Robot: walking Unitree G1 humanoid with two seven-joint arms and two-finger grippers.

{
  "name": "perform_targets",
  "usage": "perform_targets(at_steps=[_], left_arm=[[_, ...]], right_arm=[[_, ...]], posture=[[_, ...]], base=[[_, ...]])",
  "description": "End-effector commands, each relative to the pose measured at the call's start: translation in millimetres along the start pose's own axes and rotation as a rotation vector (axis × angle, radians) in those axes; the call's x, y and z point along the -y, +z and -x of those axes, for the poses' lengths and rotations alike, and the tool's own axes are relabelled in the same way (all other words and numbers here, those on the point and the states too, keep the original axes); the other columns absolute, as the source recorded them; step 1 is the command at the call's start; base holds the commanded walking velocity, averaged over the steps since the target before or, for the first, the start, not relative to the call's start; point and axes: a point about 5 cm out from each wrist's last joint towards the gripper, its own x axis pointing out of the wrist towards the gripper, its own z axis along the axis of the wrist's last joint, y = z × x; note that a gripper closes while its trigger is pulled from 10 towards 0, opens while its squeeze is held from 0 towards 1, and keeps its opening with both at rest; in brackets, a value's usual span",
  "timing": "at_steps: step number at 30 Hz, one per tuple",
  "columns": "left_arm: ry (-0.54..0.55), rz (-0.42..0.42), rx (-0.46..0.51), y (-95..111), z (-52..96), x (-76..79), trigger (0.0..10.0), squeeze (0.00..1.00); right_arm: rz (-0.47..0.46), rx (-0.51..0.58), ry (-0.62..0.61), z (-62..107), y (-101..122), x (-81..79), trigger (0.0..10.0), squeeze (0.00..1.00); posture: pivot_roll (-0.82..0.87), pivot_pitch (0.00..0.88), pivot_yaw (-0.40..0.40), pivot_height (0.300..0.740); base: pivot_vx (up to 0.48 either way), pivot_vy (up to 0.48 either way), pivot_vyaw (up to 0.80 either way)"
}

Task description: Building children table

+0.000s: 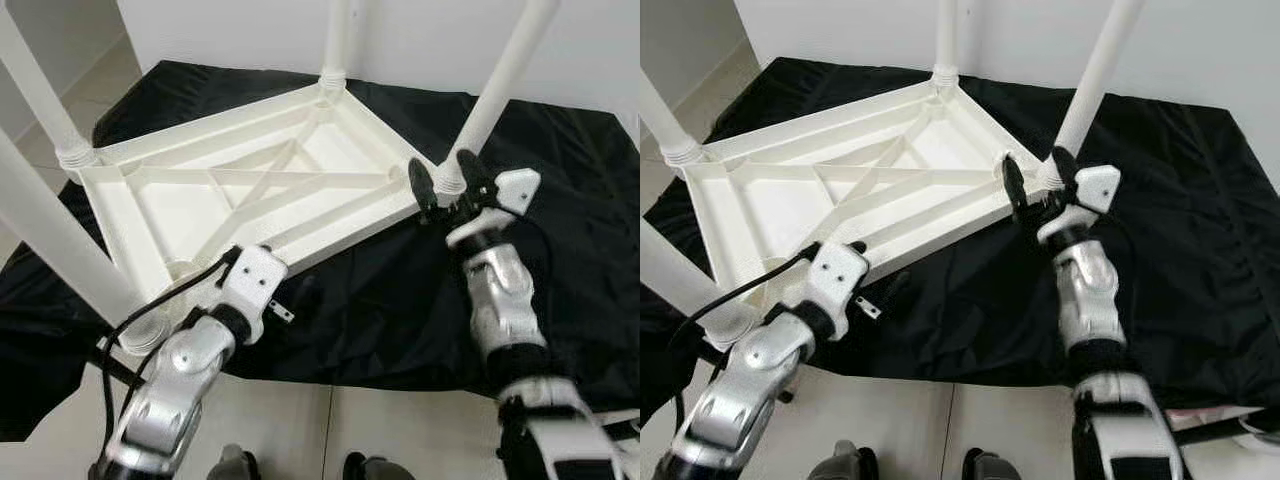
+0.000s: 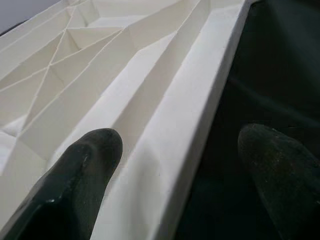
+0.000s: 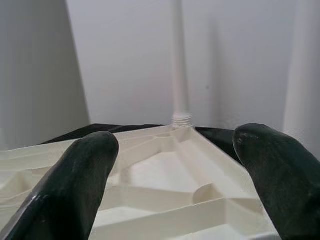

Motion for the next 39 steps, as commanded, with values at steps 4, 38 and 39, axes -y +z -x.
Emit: perform_targets(at_steps=[4, 38, 39], left_arm=[[-0.025, -0.023, -0.067, -13.5, -7.2, -4.2, 10.0, 0.0], [-0.238, 0.064, -0.241, -3.5, -63.5, -2.5, 0.0, 0.0], [-0.242, 0.071, -0.239, -1.4, -68.7, 0.9, 0.0, 0.0]], right_arm=[[-0.014, 0.035, -0.014, 5.9, 14.5, 1.6, 10.0, 0.0], [-0.141, -0.002, 0.095, 21.8, 54.4, -49.5, 10.0, 0.0], [-0.142, -0.004, 0.094, 22.0, 54.9, -50.2, 10.0, 0.0]], posture=[[-0.02, 0.096, -0.008, 0.74], [-0.04, 0.096, 0.005, 0.74], [-0.04, 0.093, 0.008, 0.74]], base=[[0.0, 0.0, 0.0], [0.0, 0.0, 0.0], [0.0, 0.0, 0.0]])
